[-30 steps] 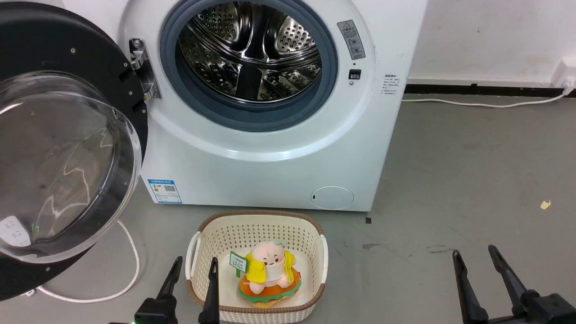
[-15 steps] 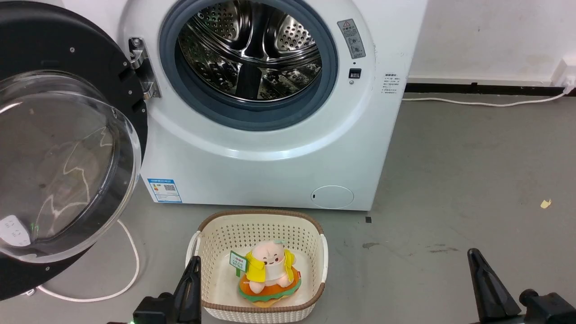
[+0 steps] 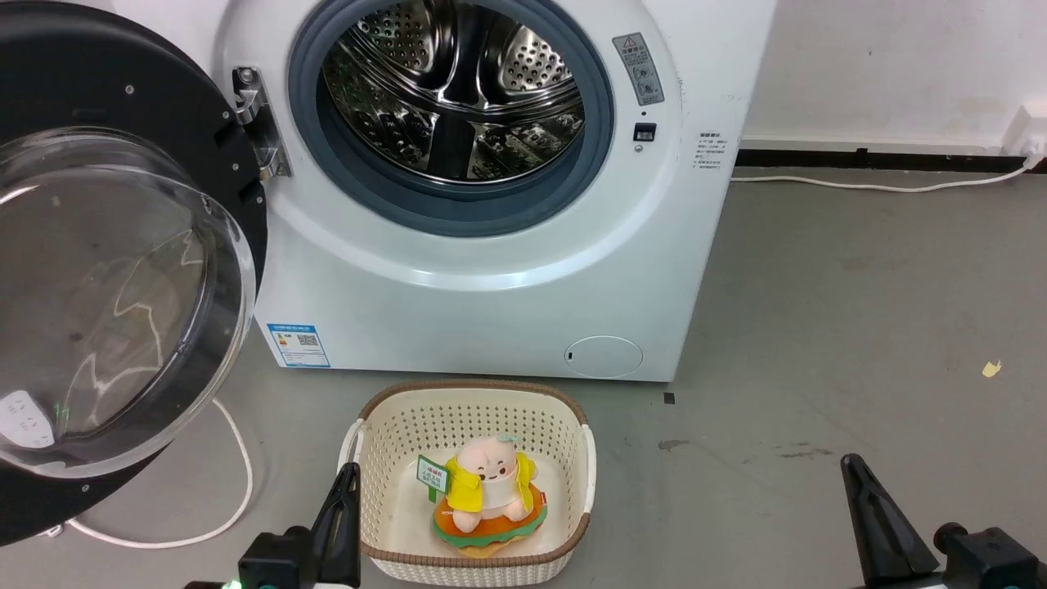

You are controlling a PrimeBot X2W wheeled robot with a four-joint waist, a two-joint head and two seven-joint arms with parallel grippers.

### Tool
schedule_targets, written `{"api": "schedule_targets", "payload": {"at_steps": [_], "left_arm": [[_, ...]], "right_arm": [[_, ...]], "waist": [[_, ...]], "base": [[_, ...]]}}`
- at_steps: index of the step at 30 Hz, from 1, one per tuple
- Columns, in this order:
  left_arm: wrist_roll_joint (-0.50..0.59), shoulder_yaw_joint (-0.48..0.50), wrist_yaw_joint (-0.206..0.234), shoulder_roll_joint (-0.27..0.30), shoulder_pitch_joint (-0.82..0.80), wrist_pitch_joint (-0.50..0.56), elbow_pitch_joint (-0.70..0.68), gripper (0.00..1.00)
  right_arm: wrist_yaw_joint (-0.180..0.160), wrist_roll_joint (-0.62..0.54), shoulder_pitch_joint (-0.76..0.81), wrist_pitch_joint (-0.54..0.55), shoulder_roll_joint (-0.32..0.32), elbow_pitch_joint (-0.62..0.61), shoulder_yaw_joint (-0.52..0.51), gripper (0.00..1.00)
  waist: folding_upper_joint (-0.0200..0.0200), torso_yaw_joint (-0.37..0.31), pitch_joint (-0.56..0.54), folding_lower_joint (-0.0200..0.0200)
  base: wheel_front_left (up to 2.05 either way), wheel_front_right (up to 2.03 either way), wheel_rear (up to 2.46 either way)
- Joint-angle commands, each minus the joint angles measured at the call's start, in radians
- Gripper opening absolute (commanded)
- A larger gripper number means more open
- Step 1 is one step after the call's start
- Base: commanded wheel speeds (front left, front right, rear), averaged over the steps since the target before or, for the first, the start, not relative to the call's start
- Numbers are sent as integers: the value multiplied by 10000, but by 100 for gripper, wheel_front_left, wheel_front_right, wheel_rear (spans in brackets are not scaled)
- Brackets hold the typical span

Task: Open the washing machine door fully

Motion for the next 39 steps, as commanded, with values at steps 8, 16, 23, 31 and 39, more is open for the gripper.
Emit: {"api": "schedule_targets", "payload": {"at_steps": [8, 16, 23, 31, 39], "left_arm": [[205, 174, -111, -134, -180, 241, -131, 0], [337, 314, -190, -193, -230, 404, -198, 0], [452, 436, -259, -245, -273, 547, -256, 0], [583, 576, -338, -305, -323, 710, -323, 0], [715, 716, -416, -364, -373, 873, -390, 0]], "right_arm": [[2, -120, -303, 196, 12, -25, 60, 0], [2, -161, -390, 355, 15, -32, 108, 0], [3, -197, -465, 494, 17, -38, 150, 0], [3, -238, -551, 653, 21, -45, 199, 0], [4, -279, -638, 812, 24, -52, 247, 0]], "waist": [[0, -20, 16, 0], [0, -38, 31, 0], [0, -53, 44, 0], [0, -71, 59, 0], [0, -89, 74, 0]], "base": [[0, 0, 0], [0, 0, 0], [0, 0, 0], [0, 0, 0], [0, 0, 0]]}}
